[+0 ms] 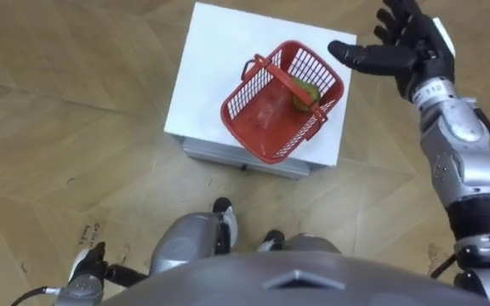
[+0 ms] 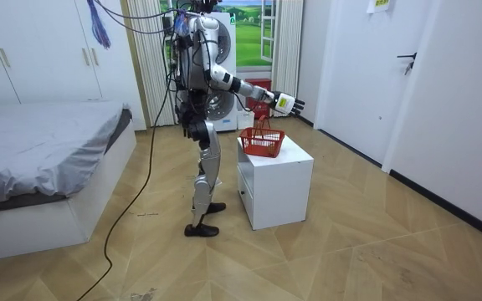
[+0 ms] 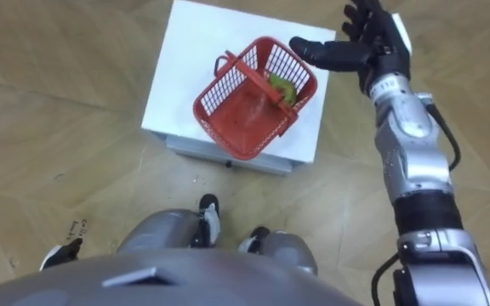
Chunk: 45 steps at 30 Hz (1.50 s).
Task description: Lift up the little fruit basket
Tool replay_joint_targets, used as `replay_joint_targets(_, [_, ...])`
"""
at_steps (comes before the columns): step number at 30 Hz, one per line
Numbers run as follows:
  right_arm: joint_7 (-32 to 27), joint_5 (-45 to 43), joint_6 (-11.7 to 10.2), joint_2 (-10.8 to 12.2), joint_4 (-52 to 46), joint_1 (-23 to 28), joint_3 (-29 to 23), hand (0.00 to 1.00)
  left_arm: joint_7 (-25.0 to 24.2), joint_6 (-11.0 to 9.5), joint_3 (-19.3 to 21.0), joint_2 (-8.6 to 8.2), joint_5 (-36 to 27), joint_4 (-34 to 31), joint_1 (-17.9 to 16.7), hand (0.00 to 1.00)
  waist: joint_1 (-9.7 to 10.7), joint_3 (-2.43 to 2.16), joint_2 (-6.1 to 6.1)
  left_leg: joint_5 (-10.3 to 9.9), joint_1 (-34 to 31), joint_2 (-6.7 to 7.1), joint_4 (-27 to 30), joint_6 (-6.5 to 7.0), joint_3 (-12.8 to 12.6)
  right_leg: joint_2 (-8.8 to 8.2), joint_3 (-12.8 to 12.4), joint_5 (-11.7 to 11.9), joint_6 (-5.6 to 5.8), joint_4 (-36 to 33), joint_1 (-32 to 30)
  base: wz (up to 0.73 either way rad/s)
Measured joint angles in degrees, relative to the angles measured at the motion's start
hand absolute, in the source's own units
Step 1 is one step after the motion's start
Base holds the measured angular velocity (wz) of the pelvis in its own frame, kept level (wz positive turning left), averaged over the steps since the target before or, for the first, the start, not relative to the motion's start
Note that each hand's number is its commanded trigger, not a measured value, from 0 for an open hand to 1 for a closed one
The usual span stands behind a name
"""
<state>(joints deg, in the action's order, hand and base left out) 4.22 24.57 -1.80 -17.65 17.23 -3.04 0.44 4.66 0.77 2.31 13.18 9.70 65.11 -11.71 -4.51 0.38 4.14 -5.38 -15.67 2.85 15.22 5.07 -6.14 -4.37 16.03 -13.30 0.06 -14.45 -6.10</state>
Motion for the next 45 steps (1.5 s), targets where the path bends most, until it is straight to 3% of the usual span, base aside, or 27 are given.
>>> replay_joint_targets(3, [0.1,-0.2,0.0,0.0,-0.3,1.1,-0.2,0.00,0.1,0.0,0.8,-0.08,0.1,-0.4,-0.4,0.00,1.1,-0.07,-0.02,-0.4,1.5,-0.19,-0.1,-0.19,-0.1,0.49,-0.1,0.7,-0.06,1.9,2.3,-0.06])
replay_joint_targets(6, [-0.2,-2.5,0.0,0.1,-3.3,4.3,-2.7,0.00,0.1,0.2,2.4,-0.83,0.1,-1.0,-0.4,0.00,1.3,-0.44,-0.36,-0.7,2.6,-0.05,-0.5,-0.25,-0.2,0.43,-0.3,0.6,0.01,2.0,3.2,-0.04])
replay_joint_targets(12, [-3.4,-2.9,-0.1,0.1,-1.9,9.8,-4.4,0.00,0.2,1.4,2.4,-1.10,1.2,-1.6,-0.8,0.00,2.7,-0.45,-0.69,-1.1,5.9,-0.19,-1.8,-0.51,-1.6,0.37,-2.1,0.6,0.03,2.3,5.4,-0.14])
replay_joint_targets(16, [-6.3,-2.7,0.2,1.0,5.0,13.3,-4.4,0.00,2.3,1.4,2.4,-1.26,1.0,-2.5,-0.3,0.00,3.0,-0.43,-0.72,-1.6,7.2,-0.49,-1.9,-0.67,-2.7,0.54,-3.3,0.6,0.02,2.7,6.4,-0.15])
replay_joint_targets(21, [-8.6,-2.6,0.4,2.9,13.2,13.5,-4.6,0.00,4.0,1.5,2.6,-1.69,1.2,-3.3,-0.3,0.00,4.8,-0.42,-0.64,-1.8,7.7,-0.54,-2.1,-0.60,-3.5,0.63,-4.0,0.6,0.05,2.9,6.6,-0.10])
replay_joint_targets(25, [-9.5,-2.3,0.4,4.0,25.6,13.2,-4.6,0.00,4.0,1.5,4.7,-2.30,1.1,-3.2,-0.3,0.00,5.4,-0.56,-0.33,-2.3,9.7,-0.17,-2.6,-0.53,-3.6,0.65,-4.5,0.3,0.43,3.7,8.6,0.00])
replay_joint_targets(32, [-9.9,-4.8,0.6,5.2,43.4,14.3,-4.6,0.00,4.0,1.3,6.8,-3.68,1.1,-3.2,-1.1,0.00,5.7,-0.39,-0.84,-3.5,12.2,-0.32,-2.3,-0.76,-4.1,0.76,-4.7,0.3,0.60,3.8,11.2,-0.05])
replay_joint_targets(39, [-7.7,-10.6,2.2,7.3,49.6,14.5,-4.5,0.00,3.8,1.5,6.8,-3.80,1.2,-3.0,-1.0,0.00,5.6,-0.29,-1.18,-3.9,12.2,-0.69,-1.6,-0.86,-4.3,1.00,-5.0,0.3,0.59,3.8,11.2,-0.03])
replay_joint_targets(45, [-6.0,-15.7,3.6,8.4,52.6,14.3,-4.5,0.00,2.2,4.2,7.0,-3.98,5.0,-0.7,-0.7,0.00,5.1,-0.24,-1.92,-4.0,12.6,-0.90,-1.6,-0.88,-4.7,1.09,-5.3,0.3,0.58,3.8,11.3,-0.03])
